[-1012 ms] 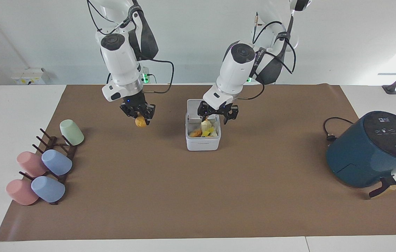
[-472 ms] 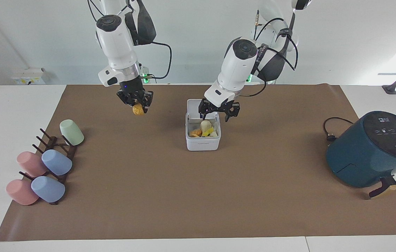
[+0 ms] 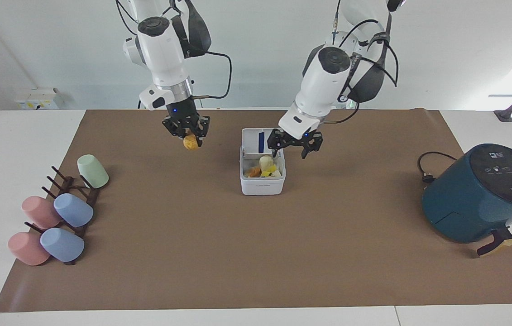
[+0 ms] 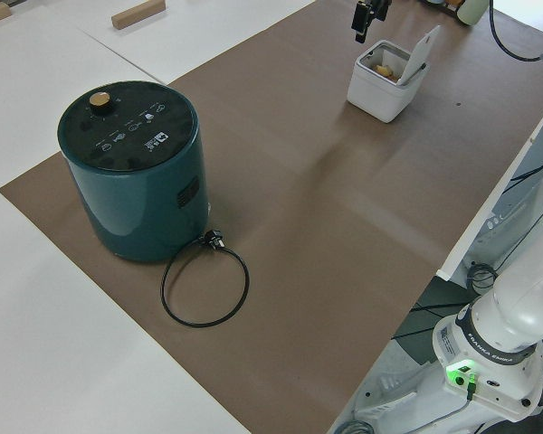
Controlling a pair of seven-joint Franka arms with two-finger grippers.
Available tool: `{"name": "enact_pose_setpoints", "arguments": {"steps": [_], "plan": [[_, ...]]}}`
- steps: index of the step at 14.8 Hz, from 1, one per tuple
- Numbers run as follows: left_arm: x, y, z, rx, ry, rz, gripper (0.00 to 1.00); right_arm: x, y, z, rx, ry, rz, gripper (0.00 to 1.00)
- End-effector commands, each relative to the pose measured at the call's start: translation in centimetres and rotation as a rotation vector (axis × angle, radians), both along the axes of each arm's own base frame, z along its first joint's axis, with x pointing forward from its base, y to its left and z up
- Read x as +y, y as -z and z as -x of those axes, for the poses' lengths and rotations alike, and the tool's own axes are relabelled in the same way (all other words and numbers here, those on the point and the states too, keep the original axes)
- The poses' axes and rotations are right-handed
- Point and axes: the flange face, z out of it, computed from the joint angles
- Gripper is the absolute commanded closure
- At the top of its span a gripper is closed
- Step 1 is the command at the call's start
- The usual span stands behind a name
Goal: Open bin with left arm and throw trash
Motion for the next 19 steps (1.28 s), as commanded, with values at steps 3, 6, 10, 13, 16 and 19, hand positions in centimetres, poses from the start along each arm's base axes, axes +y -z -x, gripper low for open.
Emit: {"name": "enact_pose_setpoints", "arguments": {"steps": [3, 6, 10, 13, 16, 19], "plan": [[12.8, -5.9, -1.5, -0.001, -0.022, -0.033, 0.0, 7.6, 1.7, -0.9, -0.011, -0.05, -0.056, 1.0], [18.0, -7.6, -1.5, 0.035, 0.04, -0.111, 0.0, 11.6, 3.1, -1.0, -0.02, -0.037, -0.086, 1.0], [21.5, -9.7, -0.7, 0.106, 0.076, -0.186, 0.0, 15.3, 5.2, -0.1, -0.012, -0.044, -0.104, 1.0], [23.4, -9.9, 0.0, 0.156, 0.135, -0.192, 0.0, 15.3, 5.2, 0.2, 0.0, -0.047, -0.096, 1.0], [23.2, -11.0, 0.9, 0.113, 0.124, -0.187, 0.0, 15.3, 5.2, 0.1, 0.0, -0.045, -0.097, 0.0], [22.6, -10.8, 0.3, 0.069, 0.09, -0.179, 0.0, 15.3, 5.0, 0.3, 0.016, -0.047, -0.086, 0.0]]}}
